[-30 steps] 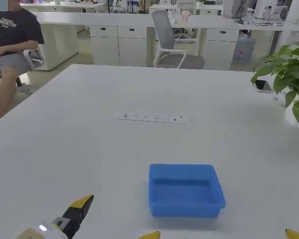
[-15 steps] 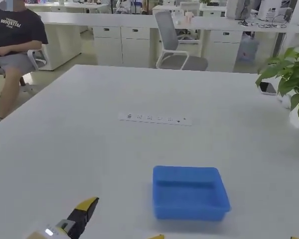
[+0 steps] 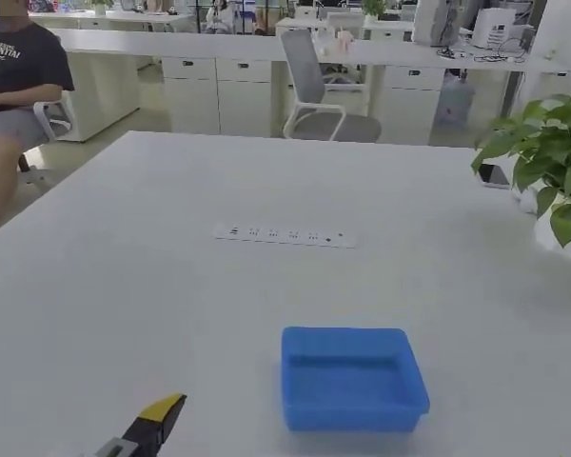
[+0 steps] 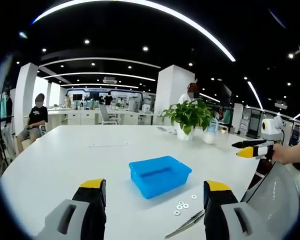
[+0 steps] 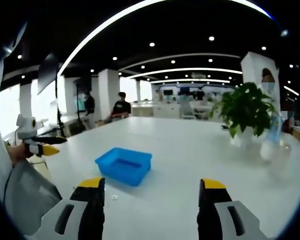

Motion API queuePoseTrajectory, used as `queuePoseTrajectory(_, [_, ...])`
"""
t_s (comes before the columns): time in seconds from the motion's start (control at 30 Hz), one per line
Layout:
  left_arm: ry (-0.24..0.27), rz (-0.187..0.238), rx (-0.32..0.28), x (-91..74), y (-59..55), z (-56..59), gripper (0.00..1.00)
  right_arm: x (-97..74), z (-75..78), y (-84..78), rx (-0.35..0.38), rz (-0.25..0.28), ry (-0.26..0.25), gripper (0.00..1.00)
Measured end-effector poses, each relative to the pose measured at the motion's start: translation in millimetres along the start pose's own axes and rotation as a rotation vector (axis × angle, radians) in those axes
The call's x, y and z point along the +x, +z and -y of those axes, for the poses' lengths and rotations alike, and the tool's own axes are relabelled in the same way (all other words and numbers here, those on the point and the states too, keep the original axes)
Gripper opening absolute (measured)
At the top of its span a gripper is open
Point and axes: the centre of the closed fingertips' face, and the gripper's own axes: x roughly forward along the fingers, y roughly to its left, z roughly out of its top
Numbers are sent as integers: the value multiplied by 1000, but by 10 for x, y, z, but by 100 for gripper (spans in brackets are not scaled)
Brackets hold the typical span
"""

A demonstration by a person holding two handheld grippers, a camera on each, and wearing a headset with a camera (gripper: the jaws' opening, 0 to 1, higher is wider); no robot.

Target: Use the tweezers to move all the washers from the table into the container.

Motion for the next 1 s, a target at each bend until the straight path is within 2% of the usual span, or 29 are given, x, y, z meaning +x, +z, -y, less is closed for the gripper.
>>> queuePoseTrajectory(0.07, [-28, -26, -2, -5, -38, 26, 85, 30, -26, -47, -39, -52, 13, 76])
queuePoseTrajectory(0.1, [-45, -57, 18, -8, -97, 31, 86, 51, -46, -70, -56, -82, 19, 79])
queuePoseTrajectory(0.13, [-62, -89, 39, -3, -160, 34, 84, 74, -79, -68, -54, -92, 32, 77])
queuePoseTrajectory(0.17, [-91, -127, 44, 1, -232, 60, 82, 98, -140, -62, -50, -103, 61, 73])
queuePoseTrajectory(0.2, [-128, -172, 43, 6, -321, 83, 79, 146, -236, -19, -66, -99, 106, 64])
queuePoseTrajectory(0.27, [-185, -224, 39, 19, -428, 107, 75, 230, -410, 15, -115, -104, 188, 51])
queuePoseTrajectory(0.3, [-202, -230, 31, 22, -438, 125, 70, 247, -443, 12, -124, -110, 203, 43])
queuePoseTrajectory(0.33, [-246, -243, -12, 28, -454, 169, 67, 291, -550, -18, -148, -135, 254, 38])
queuePoseTrajectory(0.37, [-265, -237, -33, 44, -447, 174, 63, 326, -615, -35, -171, -146, 285, 33])
queuePoseTrajectory(0.4, [-306, -251, -68, 53, -468, 205, 59, 372, -734, -73, -161, -166, 343, 30])
queuePoseTrajectory(0.43, [-335, -267, -75, 54, -496, 220, 55, 395, -819, -98, -144, -178, 387, 28])
queuePoseTrajectory(0.47, [-355, -297, -71, 64, -548, 218, 51, 435, -909, -130, -129, -193, 433, 26])
queuePoseTrajectory(0.53, [-378, -324, -56, 85, -599, 215, 45, 488, -1016, -195, -141, -223, 483, 25])
queuePoseTrajectory(0.57, [-412, -351, -67, 84, -635, 251, 44, 521, -1092, -261, -163, -256, 517, 24])
queuePoseTrajectory(0.6, [-426, -367, -79, 85, -660, 266, 44, 555, -1096, -315, -184, -273, 531, 24])
queuePoseTrajectory(0.63, [-470, -394, -70, 71, -714, 292, 44, 583, -1161, -381, -209, -303, 565, 24])
queuePoseTrajectory(0.7, [-497, -443, -26, 53, -812, 297, 40, 623, -1296, -472, -239, -344, 619, 23])
queuePoseTrajectory(0.77, [-515, -490, 18, 32, -906, 302, 40, 662, -1392, -564, -273, -390, 656, 23])
queuePoseTrajectory(0.87, [-530, -529, 55, 15, -1000, 289, 35, 718, -1508, -696, -361, -444, 695, 22])
queuePoseTrajectory(0.9, [-538, -547, 76, -1, -1035, 282, 33, 726, -1538, -737, -359, -465, 696, 21])
queuePoseTrajectory(1.0, [-551, -569, 88, 11, -1097, 291, 26, 791, -1665, -839, -414, -489, 743, 21])
